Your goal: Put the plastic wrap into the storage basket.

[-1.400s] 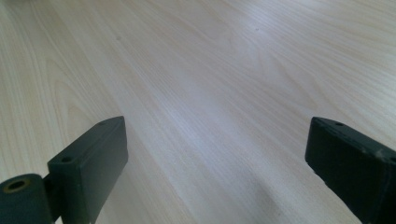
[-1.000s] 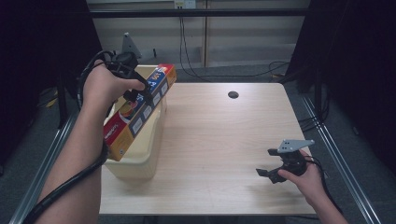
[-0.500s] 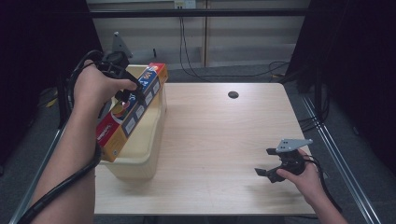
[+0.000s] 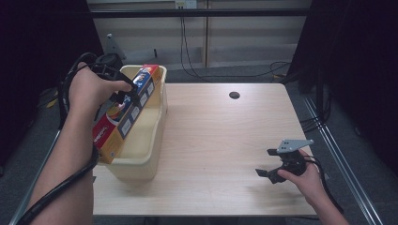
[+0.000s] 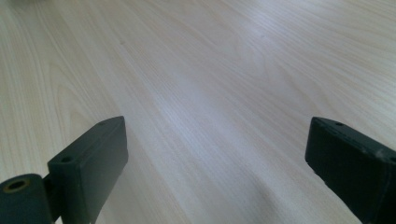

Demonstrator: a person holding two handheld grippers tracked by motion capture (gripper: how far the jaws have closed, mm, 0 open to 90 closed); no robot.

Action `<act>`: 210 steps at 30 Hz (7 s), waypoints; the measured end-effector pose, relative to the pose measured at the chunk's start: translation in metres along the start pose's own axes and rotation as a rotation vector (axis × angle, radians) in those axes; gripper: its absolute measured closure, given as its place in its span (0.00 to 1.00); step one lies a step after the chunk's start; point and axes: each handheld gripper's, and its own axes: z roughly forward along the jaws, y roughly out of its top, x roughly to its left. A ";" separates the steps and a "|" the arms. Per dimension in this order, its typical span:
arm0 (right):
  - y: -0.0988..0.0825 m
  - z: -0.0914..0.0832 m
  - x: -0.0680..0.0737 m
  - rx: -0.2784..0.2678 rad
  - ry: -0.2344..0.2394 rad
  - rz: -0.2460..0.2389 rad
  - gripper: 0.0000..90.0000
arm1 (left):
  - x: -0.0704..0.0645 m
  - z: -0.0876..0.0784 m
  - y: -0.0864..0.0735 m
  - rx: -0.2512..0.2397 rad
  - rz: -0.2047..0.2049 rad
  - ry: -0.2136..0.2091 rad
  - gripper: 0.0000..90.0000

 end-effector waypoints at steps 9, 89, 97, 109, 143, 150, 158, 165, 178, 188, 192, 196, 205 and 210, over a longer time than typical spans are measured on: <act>0.000 0.001 0.001 0.003 0.006 0.001 0.06 | 0.004 0.005 -0.001 0.008 -0.023 0.008 0.46; 0.002 0.004 0.003 0.001 0.007 -0.013 0.06 | 0.024 0.074 -0.018 0.088 -0.084 0.010 0.45; 0.002 0.006 0.002 0.007 0.008 -0.009 0.06 | 0.028 0.083 -0.020 0.108 -0.097 0.007 0.45; 0.003 0.007 0.002 0.006 0.013 -0.013 0.06 | 0.031 0.094 -0.022 0.129 -0.105 0.013 0.45; -0.003 0.002 0.002 0.006 0.005 0.008 0.06 | 0.028 0.124 -0.012 0.181 -0.120 0.035 0.43; -0.003 0.001 0.002 0.005 0.006 0.004 0.06 | 0.024 0.096 -0.005 0.086 -0.123 0.018 0.41; -0.003 -0.001 0.002 0.002 0.005 0.001 0.06 | 0.008 0.079 -0.001 0.047 -0.084 -0.030 0.39; -0.001 -0.001 0.003 0.001 0.003 -0.004 0.06 | -0.005 0.073 0.002 0.020 -0.059 -0.057 0.36; -0.001 -0.001 0.003 -0.003 0.007 -0.006 0.06 | -0.034 0.082 0.003 -0.011 0.025 -0.103 0.31; -0.001 -0.003 0.004 -0.009 0.001 -0.008 0.06 | -0.058 0.088 0.006 -0.009 0.076 -0.144 0.29; -0.001 -0.002 0.004 -0.005 0.004 -0.008 0.06 | -0.072 0.095 0.006 -0.006 0.119 -0.162 0.26; 0.000 -0.003 0.005 -0.008 0.004 -0.010 0.06 | -0.083 0.101 0.006 -0.015 0.155 -0.197 0.26; 0.000 -0.003 0.004 -0.008 -0.002 -0.010 0.06 | -0.101 0.112 0.001 -0.017 0.202 -0.227 0.24; -0.001 -0.002 0.005 -0.006 -0.001 -0.010 0.06 | -0.109 0.121 -0.003 -0.018 0.240 -0.247 0.23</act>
